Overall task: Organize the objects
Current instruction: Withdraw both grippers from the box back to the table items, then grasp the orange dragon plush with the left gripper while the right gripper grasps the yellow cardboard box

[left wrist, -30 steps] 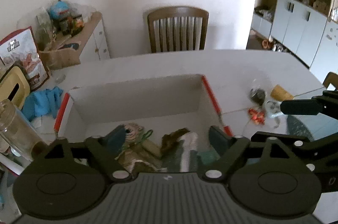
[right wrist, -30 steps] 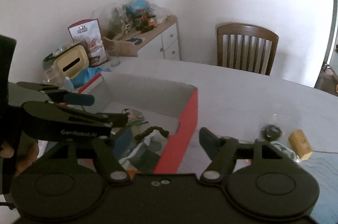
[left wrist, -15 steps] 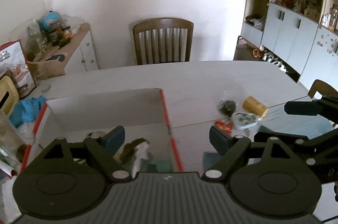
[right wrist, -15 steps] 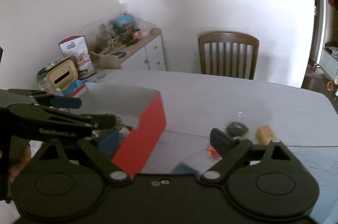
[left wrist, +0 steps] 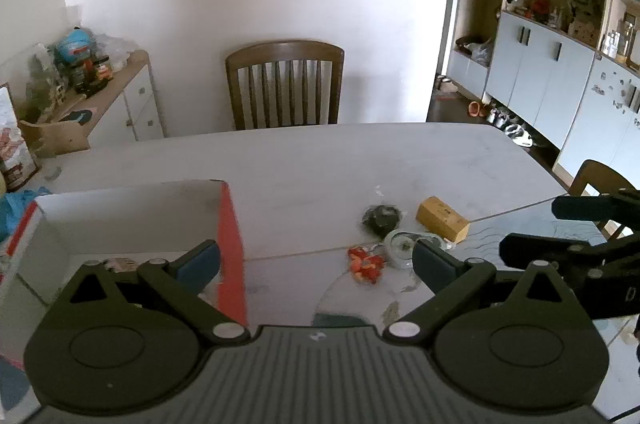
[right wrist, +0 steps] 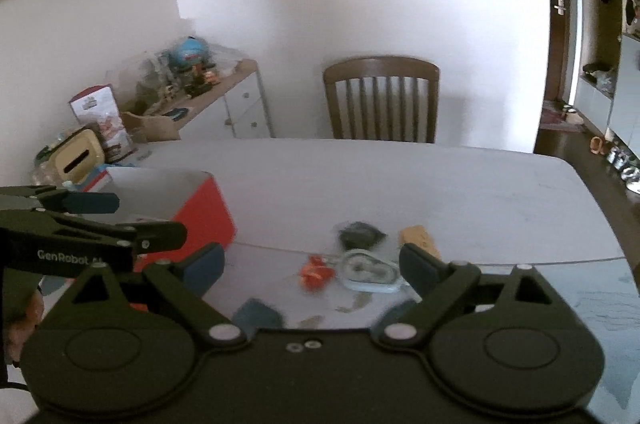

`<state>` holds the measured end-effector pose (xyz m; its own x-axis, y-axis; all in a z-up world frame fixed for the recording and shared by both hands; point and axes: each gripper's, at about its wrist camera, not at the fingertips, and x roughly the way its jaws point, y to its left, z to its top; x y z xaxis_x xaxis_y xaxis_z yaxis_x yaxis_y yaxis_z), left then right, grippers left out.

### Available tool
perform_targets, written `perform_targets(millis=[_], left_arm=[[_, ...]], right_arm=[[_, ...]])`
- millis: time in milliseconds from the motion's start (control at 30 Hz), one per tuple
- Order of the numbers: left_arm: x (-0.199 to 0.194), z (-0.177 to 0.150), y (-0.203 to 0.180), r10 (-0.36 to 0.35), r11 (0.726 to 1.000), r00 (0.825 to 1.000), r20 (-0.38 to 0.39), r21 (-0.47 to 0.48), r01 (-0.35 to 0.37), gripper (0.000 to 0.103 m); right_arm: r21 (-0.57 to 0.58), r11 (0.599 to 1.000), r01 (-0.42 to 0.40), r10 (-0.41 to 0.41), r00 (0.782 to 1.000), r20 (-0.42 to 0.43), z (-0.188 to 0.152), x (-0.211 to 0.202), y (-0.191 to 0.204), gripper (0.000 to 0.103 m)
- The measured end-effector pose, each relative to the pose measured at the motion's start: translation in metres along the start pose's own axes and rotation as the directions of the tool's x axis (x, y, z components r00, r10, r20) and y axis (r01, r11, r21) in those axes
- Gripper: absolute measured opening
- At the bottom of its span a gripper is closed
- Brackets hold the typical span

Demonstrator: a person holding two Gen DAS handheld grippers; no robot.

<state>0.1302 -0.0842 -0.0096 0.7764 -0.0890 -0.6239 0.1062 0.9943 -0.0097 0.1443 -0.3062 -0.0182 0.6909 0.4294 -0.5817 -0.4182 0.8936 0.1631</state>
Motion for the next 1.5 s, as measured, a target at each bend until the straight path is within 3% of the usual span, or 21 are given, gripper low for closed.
perform_targets(millis=[433, 900, 1500], left_arm=[[0.076, -0.021, -0.037, 0.047, 0.999, 0.995, -0.089, 0.021, -0.045, 0.103], [0.155, -0.036, -0.032, 0.114, 0.992, 0.978, -0.177, -0.025, -0.12, 0.103], [0.181, -0.045, -0.04, 0.098, 0.995, 0.982, -0.161, 0.011, -0.098, 0.103]], right_arm=[[-0.005, 0.997, 0.073, -0.073, 0.995, -0.063, -0.014, 0.034, -0.069, 0.094], [-0.024, 0.995, 0.094, -0.097, 0.986, -0.136, -0.019, 0.11, -0.103, 0.09], [0.0, 0.998, 0.067, -0.066, 0.98, -0.187, -0.018, 0.162, -0.112, 0.071]])
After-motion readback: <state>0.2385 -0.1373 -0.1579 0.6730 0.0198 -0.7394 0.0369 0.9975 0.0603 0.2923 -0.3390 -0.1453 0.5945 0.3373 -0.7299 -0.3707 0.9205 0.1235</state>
